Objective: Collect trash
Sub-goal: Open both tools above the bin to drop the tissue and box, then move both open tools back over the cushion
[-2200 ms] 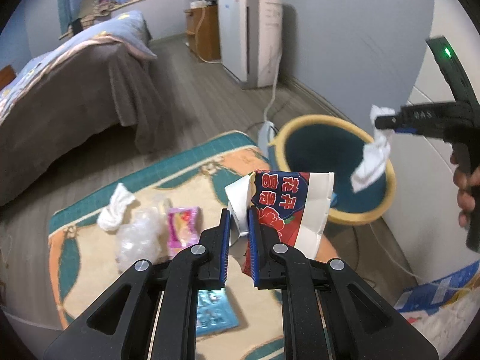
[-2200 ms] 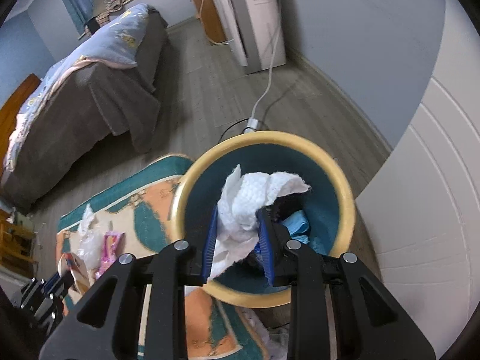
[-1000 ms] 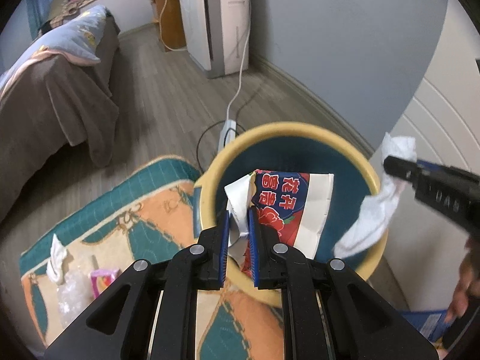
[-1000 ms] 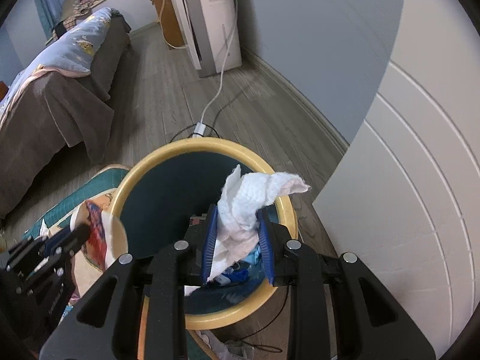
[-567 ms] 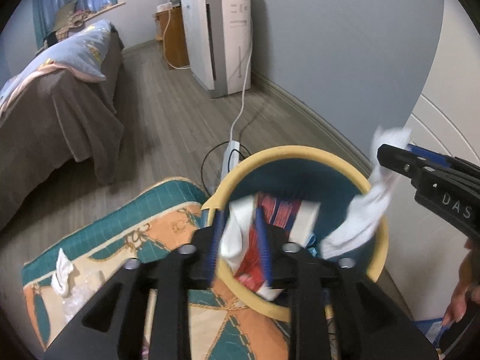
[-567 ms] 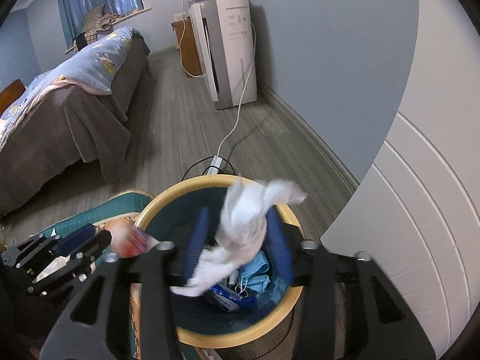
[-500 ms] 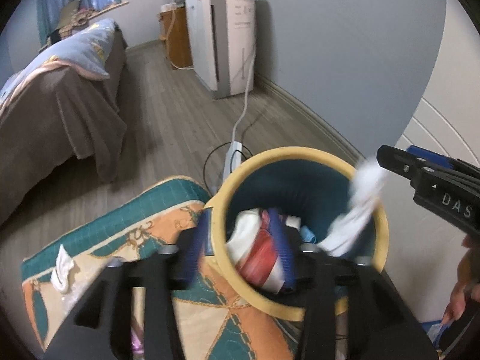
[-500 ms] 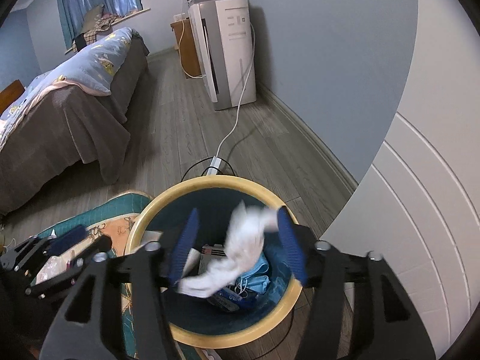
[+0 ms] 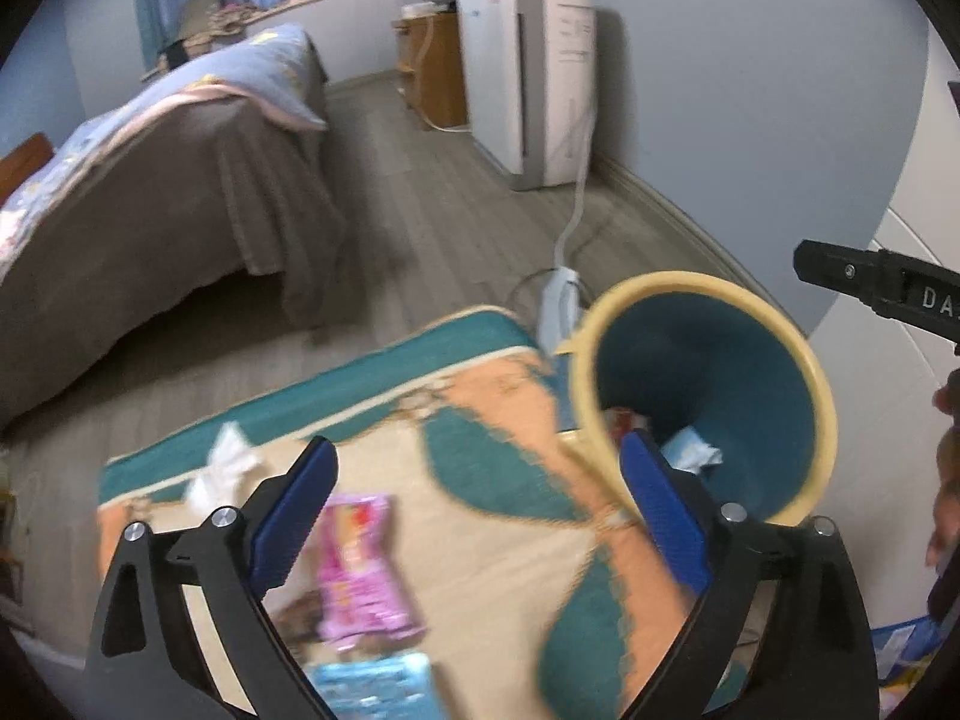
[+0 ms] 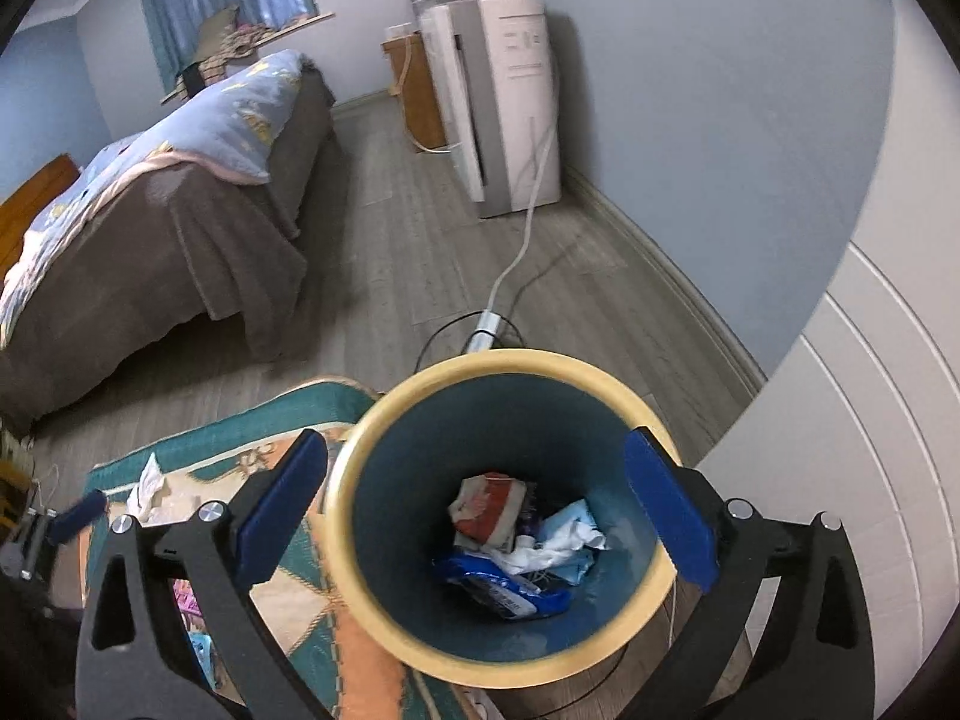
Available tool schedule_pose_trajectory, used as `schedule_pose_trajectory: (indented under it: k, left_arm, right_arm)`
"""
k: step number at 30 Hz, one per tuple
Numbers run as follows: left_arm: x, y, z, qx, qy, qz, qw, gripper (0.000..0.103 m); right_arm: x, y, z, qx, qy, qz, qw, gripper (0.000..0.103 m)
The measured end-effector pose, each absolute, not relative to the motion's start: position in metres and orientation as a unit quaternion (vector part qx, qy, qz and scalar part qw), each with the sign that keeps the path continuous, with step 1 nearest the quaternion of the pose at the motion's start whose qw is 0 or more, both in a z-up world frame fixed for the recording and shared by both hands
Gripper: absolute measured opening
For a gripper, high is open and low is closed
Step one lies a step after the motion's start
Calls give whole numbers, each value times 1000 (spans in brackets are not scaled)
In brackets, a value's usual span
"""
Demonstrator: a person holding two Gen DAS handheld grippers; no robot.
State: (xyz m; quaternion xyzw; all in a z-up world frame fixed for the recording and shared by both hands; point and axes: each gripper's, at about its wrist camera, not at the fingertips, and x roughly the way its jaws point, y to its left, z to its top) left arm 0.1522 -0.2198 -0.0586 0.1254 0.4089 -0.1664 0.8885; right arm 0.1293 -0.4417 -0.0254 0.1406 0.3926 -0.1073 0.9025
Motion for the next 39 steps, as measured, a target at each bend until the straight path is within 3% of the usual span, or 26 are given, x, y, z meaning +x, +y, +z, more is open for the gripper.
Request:
schedule_pose_trajectory:
  k: [18,27,39]
  left_arm:
    - [115,-28,-13,73,404,-43,911,97]
    - [115,31,-7,6,404,-15,914,97]
    - [119,67,-17,-2,418,9,908,97]
  right_arm:
    - [146,-343,-6,88,398,-49,912,97]
    - [151,-288,-4,58,415,-25,907,97]
    - [157,-222,-15,78,439,-8,895,97]
